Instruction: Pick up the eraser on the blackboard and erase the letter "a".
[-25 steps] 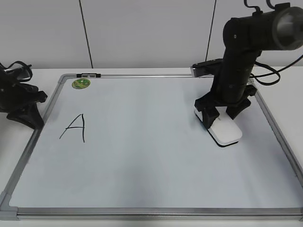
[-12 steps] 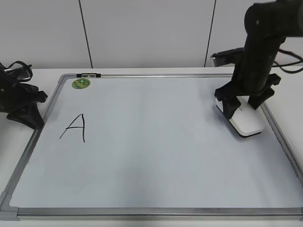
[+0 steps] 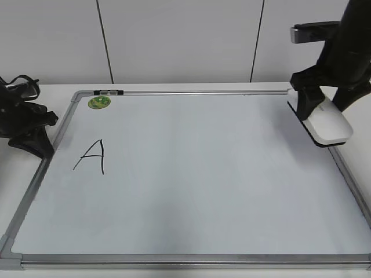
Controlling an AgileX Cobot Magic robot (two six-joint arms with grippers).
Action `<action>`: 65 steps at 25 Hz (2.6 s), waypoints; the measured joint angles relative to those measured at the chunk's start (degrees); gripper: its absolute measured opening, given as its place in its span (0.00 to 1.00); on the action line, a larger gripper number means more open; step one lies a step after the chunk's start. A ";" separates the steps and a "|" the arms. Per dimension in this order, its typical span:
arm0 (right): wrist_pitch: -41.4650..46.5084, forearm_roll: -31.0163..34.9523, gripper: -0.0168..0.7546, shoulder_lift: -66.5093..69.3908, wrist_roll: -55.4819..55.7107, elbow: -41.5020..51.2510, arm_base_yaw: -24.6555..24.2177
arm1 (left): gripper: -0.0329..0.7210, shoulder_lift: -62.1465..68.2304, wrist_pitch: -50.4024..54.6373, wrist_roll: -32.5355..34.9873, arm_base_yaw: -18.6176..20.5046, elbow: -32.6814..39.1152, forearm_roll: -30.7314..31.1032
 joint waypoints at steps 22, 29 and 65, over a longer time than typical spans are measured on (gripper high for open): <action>-10.39 3.17 0.72 4.72 2.31 9.21 -8.62 | 0.10 0.00 0.00 0.00 0.00 0.00 0.00; -12.98 3.23 0.72 7.65 2.31 9.21 -8.62 | 0.10 0.00 0.00 0.00 0.00 0.00 0.00; 1.45 6.70 0.79 -1.26 0.19 -4.47 -8.62 | 0.70 -12.48 8.25 0.08 0.00 0.22 3.78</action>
